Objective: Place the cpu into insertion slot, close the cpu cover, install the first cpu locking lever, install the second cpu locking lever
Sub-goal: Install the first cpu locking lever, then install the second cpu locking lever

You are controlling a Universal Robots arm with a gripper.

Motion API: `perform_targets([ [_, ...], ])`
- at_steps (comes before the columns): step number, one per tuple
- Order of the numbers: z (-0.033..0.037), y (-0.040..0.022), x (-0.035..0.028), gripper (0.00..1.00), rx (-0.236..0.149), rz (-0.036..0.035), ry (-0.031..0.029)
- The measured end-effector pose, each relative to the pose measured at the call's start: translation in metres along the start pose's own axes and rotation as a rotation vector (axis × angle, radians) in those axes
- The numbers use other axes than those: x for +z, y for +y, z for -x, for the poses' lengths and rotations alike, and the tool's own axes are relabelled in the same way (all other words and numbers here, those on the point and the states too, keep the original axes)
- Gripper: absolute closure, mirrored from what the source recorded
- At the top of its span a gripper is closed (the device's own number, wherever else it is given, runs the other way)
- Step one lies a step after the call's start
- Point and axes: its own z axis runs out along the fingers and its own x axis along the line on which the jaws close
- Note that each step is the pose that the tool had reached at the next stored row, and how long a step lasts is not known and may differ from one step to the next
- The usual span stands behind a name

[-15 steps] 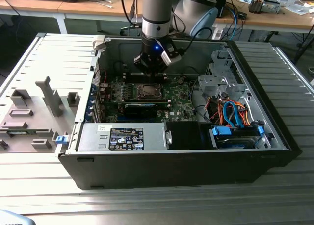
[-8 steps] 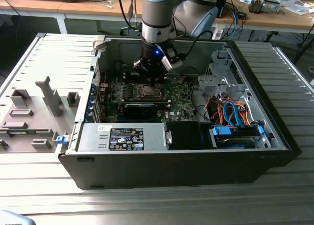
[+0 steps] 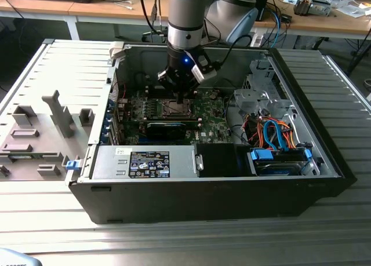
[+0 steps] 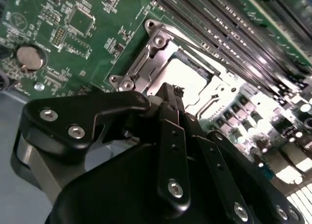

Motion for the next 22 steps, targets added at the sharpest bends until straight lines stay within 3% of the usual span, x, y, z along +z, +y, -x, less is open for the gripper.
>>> perform_targets([
  [4, 0.0000, -0.0004, -0.0125, 0.89, 0.000, -0.0012, 0.0001],
  [6, 0.0000, -0.0005, -0.0150, 0.89, 0.000, -0.0013, 0.0002],
  [17, 0.0000, -0.0005, -0.0153, 0.89, 0.000, -0.0013, 0.0001],
  [22, -0.0010, -0.0083, -0.0151, 0.89, 0.000, -0.0012, 0.0001],
])
